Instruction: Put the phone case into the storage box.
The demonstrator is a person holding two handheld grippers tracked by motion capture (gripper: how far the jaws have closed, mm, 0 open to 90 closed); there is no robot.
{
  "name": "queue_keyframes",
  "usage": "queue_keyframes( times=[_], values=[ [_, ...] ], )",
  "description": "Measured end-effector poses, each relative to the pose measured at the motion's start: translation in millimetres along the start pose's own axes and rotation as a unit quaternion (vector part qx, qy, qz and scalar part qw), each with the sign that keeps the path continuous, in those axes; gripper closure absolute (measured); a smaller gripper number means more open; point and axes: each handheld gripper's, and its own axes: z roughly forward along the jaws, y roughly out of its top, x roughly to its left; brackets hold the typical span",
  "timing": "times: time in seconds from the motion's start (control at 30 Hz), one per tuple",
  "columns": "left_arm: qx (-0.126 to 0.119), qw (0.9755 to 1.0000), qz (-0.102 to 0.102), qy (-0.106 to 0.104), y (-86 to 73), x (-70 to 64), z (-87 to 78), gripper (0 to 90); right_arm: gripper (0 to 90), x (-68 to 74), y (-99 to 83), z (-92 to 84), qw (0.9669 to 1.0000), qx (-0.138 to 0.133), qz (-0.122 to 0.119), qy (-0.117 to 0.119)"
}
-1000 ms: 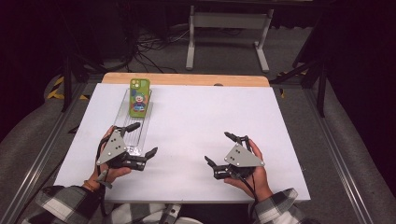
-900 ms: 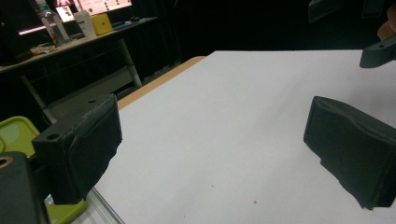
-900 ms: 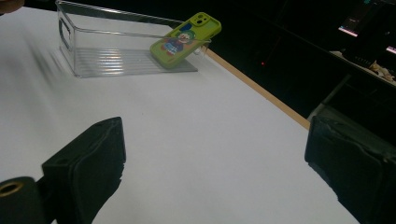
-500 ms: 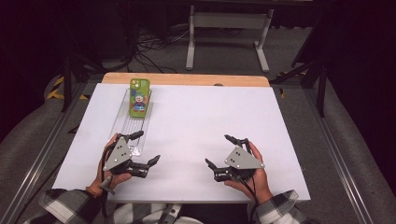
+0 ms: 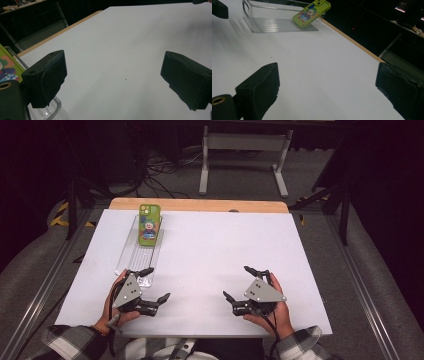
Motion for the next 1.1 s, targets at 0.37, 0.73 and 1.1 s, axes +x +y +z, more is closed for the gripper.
queue_keyframes(
  times=[0.37,0.73,1.1],
  values=[
    [0.02,0.9995,-0.024,-0.008,-11.3,0.2,-2.8,8.3,5.4,-1.2,-9.6,1.2,1.0,-0.005,0.006,0.003],
    [0.008,0.9996,-0.029,-0.001,-9.8,2.3,-5.7,8.4,5.6,-1.1,-8.2,-0.3,0.9999,-0.009,0.007,0.0],
    [-0.011,0.9996,-0.027,0.007,-6.4,4.3,-11.2,8.4,5.8,4.3,-6.6,1.7,1.0,-0.001,0.002,-0.002]
  ],
)
